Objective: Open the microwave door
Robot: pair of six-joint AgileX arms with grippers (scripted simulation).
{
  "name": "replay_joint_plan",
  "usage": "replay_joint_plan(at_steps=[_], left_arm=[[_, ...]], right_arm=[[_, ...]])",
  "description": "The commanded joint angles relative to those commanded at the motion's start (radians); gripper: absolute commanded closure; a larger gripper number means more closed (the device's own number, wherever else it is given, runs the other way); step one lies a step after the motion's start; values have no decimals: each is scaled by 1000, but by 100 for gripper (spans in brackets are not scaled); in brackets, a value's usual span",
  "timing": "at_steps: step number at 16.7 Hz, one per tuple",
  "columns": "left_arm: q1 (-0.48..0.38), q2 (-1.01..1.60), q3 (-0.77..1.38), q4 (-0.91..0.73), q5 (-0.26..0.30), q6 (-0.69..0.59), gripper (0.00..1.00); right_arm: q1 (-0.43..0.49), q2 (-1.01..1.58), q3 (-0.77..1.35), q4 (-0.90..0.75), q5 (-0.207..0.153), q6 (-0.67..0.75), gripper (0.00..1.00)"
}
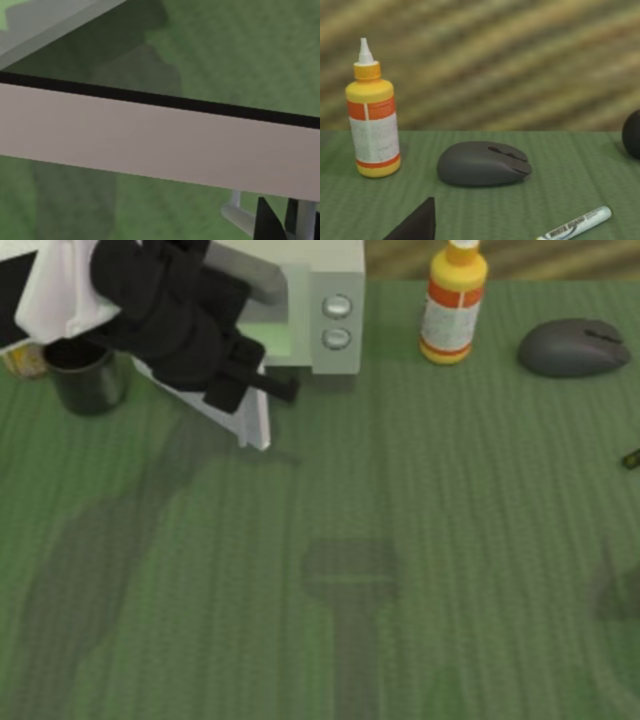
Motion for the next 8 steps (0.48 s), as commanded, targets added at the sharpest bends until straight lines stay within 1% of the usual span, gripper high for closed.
replay_joint_plan(at_steps=[5,8], left_arm=[[43,-41,-50,-3,56,109,100],[45,-45,-53,-3,60,116,100]], right_arm=[[0,0,0,0,0,0,0],[0,0,0,0,0,0,0]])
